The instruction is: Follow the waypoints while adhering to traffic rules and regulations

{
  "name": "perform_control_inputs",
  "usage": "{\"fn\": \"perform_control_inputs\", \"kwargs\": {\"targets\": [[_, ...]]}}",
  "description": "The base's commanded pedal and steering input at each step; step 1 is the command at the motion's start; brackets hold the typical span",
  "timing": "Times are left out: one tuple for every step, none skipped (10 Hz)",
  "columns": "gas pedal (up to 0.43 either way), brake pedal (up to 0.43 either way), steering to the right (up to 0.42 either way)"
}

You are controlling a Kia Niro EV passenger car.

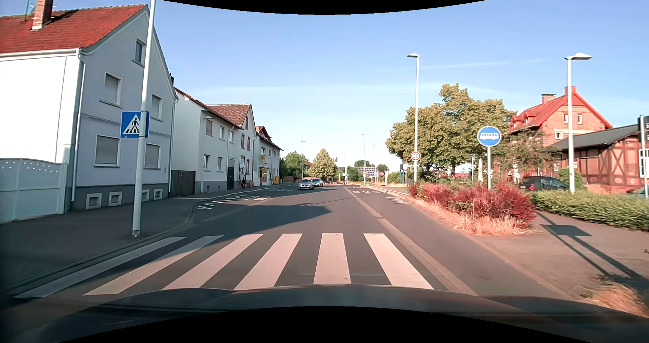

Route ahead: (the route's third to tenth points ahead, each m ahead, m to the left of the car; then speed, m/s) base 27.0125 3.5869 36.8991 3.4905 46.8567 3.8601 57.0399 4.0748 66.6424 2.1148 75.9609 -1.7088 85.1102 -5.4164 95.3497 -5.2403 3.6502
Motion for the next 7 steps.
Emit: {"fn": "perform_control_inputs", "kwargs": {"targets": [[0.37,0.0,-0.023],[0.37,0.0,-0.026],[0.37,0.0,-0.028],[0.37,0.0,-0.028],[0.37,0.0,-0.028],[0.37,0.0,-0.027],[0.37,0.0,-0.025]]}}
